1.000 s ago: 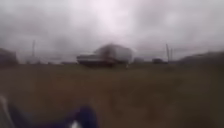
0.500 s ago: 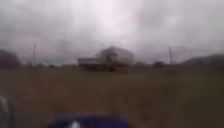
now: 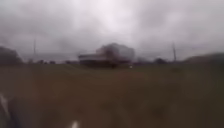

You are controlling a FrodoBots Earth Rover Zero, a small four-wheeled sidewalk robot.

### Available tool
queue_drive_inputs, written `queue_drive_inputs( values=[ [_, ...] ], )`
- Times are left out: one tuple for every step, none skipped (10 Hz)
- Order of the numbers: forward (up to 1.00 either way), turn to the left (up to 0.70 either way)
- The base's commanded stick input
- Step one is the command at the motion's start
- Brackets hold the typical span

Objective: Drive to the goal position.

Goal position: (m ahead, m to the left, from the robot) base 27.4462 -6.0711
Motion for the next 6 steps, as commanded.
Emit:
queue_drive_inputs(
  values=[
    [0.70,0.00],
    [0.70,0.00],
    [0.70,0.00],
    [0.70,0.00],
    [0.70,-0.08],
    [0.70,-0.21]
  ],
)
